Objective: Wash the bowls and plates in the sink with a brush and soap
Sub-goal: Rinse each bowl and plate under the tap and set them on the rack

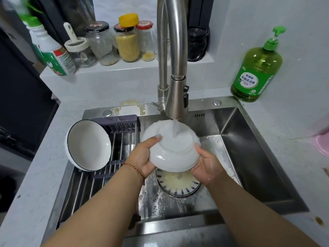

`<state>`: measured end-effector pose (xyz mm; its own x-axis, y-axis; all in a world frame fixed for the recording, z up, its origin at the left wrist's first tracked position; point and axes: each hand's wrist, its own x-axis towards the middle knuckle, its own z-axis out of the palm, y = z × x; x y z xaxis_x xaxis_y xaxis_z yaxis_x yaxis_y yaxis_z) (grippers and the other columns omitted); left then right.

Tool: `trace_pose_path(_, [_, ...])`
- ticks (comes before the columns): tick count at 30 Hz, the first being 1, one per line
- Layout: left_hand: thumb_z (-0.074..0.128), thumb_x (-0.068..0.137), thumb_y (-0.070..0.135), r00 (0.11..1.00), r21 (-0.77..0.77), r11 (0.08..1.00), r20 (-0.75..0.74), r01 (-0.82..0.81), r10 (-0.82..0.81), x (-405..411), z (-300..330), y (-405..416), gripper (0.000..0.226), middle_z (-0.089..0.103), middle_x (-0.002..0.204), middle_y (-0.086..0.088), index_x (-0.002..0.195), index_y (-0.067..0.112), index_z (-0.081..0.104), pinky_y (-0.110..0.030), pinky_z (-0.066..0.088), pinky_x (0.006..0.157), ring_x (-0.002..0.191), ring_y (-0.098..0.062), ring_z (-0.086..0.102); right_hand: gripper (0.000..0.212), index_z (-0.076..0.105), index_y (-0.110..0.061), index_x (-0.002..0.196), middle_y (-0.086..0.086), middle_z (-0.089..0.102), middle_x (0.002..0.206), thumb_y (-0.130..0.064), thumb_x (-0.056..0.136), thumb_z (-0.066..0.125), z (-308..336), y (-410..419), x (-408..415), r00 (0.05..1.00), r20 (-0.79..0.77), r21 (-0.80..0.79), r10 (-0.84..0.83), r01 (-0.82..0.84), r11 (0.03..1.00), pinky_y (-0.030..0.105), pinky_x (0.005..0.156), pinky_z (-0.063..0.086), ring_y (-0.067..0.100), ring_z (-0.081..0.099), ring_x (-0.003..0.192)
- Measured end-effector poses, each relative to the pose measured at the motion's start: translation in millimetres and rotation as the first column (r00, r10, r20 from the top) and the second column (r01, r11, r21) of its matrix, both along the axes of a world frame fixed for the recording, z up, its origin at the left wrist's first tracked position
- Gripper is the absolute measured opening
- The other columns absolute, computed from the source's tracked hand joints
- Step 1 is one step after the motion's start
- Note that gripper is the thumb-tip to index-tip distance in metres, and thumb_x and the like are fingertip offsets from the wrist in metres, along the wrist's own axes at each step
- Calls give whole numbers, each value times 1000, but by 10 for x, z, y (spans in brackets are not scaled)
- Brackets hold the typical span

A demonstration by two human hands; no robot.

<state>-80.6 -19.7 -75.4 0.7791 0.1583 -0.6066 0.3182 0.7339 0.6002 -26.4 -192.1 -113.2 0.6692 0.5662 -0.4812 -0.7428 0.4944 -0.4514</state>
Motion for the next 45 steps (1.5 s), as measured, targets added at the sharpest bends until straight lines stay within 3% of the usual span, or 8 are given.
trace_pose_path(4, [62, 84, 3, 994, 70, 996, -91, -54, 60, 5, -54, -110, 37, 68, 110, -22, 121, -3, 58, -51, 57, 72, 93, -37, 65, 35, 60, -6, 122, 15, 66, 118, -26, 93, 56, 30, 142, 32, 995, 27, -264, -94, 97, 960, 41, 78, 57, 32, 65, 105])
trace_pose_path(8, [70, 73, -1, 983, 136, 981, -98, -142, 156, -15, -80, -162, 46, 66, 109, -25, 117, -4, 57, -54, 56, 66, 94, -41, 65, 33, 49, -10, 128, 12, 45, 141, -24, 100, 38, 109, 267, 43, 888, 360, -849, 287, 183, 496, 40, 103, 41, 31, 46, 123])
trace_pose_path(13, [76, 62, -6, 995, 400, 916, -71, -35, 69, -89, -6, -205, 44, 68, 100, -23, 103, -3, 60, -56, 56, 77, 89, -39, 66, 49, 27, -28, 149, -5, 22, 156, -34, 101, 32, 314, 444, 67, 551, 458, -887, 698, 234, 397, 35, 116, 19, 19, 23, 141])
trace_pose_path(21, [74, 56, -10, 992, 564, 817, -42, 120, -117, -216, -22, -177, 33, 69, 82, -8, 81, 8, 63, -40, 54, 74, 81, -30, 65, 43, 67, -33, 111, 0, 59, 125, -41, 99, 27, 689, 942, 202, 232, 285, -946, 930, 223, 235, 42, 99, 38, 26, 52, 115])
trace_pose_path(29, [73, 51, -1, 998, 492, 870, 16, 44, -59, -245, 111, 57, 51, 70, 100, -18, 101, 6, 65, -47, 56, 77, 90, -36, 67, 50, 60, -7, 118, 3, 54, 103, -47, 99, 37, 455, 641, 533, 620, 278, -945, 734, 41, 324, 25, 80, 37, 16, 50, 96])
trace_pose_path(33, [73, 60, -8, 996, 472, 879, 12, 75, -91, -135, 181, 126, 51, 69, 99, -19, 108, 9, 65, -45, 57, 67, 80, -33, 67, 76, 65, -12, 119, 11, 72, 104, -61, 63, 75, 301, 273, 524, 871, 212, -715, 444, -171, 678, 48, 92, 52, 31, 67, 98])
trace_pose_path(41, [64, 77, -8, 996, 437, 899, 62, 25, -58, 377, 267, -69, 34, 72, 90, -14, 107, 7, 67, -38, 56, 58, 71, -28, 68, 84, 47, -15, 140, 17, 49, 141, -45, 69, 79, 167, -218, 308, 988, 88, -59, 124, -119, 991, 58, 105, 37, 37, 46, 130])
trace_pose_path(45, [68, 78, 23, 995, 747, 664, 38, 33, -91, 517, 216, -329, 8, 69, 85, -6, 86, 25, 65, -36, 56, 67, 74, -25, 65, 57, 46, -12, 140, 19, 52, 137, -44, 93, 44, 166, -193, 229, 988, 86, 57, -127, 122, 991, 56, 105, 35, 37, 49, 127])
